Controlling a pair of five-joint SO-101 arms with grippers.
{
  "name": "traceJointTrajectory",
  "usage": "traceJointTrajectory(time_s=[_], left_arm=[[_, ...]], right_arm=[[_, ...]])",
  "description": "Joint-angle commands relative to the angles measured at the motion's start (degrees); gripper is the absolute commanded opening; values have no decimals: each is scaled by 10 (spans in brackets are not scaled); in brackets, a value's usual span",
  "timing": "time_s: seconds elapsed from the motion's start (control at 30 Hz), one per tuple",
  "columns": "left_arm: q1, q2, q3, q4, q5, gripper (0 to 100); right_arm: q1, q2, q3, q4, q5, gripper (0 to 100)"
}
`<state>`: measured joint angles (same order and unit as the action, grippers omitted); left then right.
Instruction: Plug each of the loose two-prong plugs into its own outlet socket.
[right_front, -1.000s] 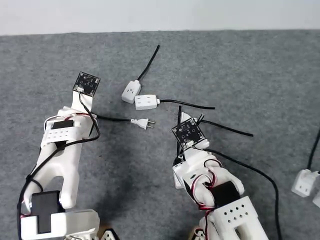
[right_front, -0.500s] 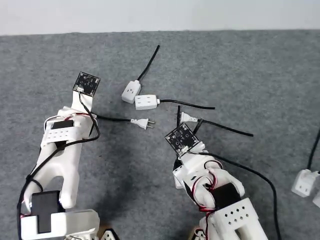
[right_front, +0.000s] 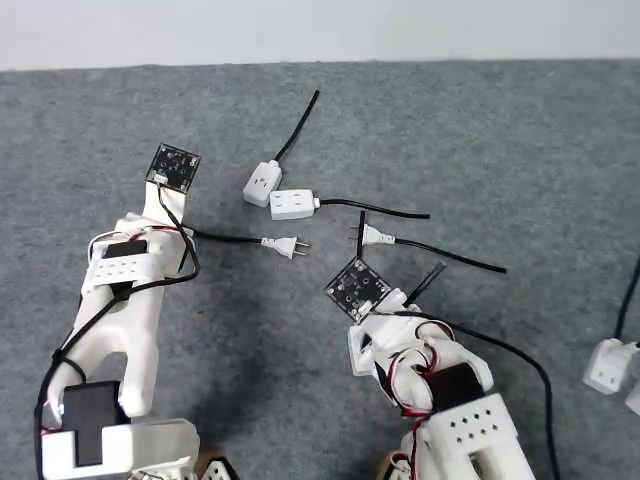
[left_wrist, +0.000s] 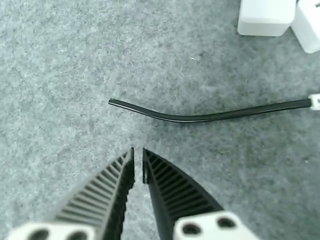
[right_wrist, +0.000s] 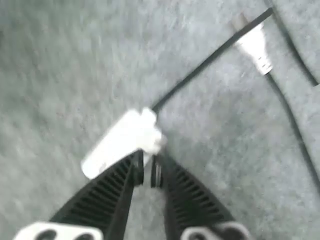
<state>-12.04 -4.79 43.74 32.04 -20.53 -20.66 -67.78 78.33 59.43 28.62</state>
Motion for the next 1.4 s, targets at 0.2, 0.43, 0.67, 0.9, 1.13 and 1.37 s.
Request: traceJointTrajectory(time_s=[0.2, 0.43, 0.67, 0.9, 1.13, 1.37], left_arm=[[4, -4, -28, 2, -9, 31], [4, -4, -28, 1, -9, 31], [4, -4, -28, 1, -9, 31], [4, -4, -28, 1, -9, 31], [4, -4, -28, 1, -9, 31], [4, -4, -28, 1, -9, 31]], right_arm=[[-30, 249, -108, 1, -43, 9], [-15, 284, -182, 54, -95, 155], [-5, 290, -331, 187, -167, 255], [-99, 291, -380, 233, -303, 255], [-194, 290, -337, 170, -303, 254], [-148, 291, -296, 134, -308, 256]])
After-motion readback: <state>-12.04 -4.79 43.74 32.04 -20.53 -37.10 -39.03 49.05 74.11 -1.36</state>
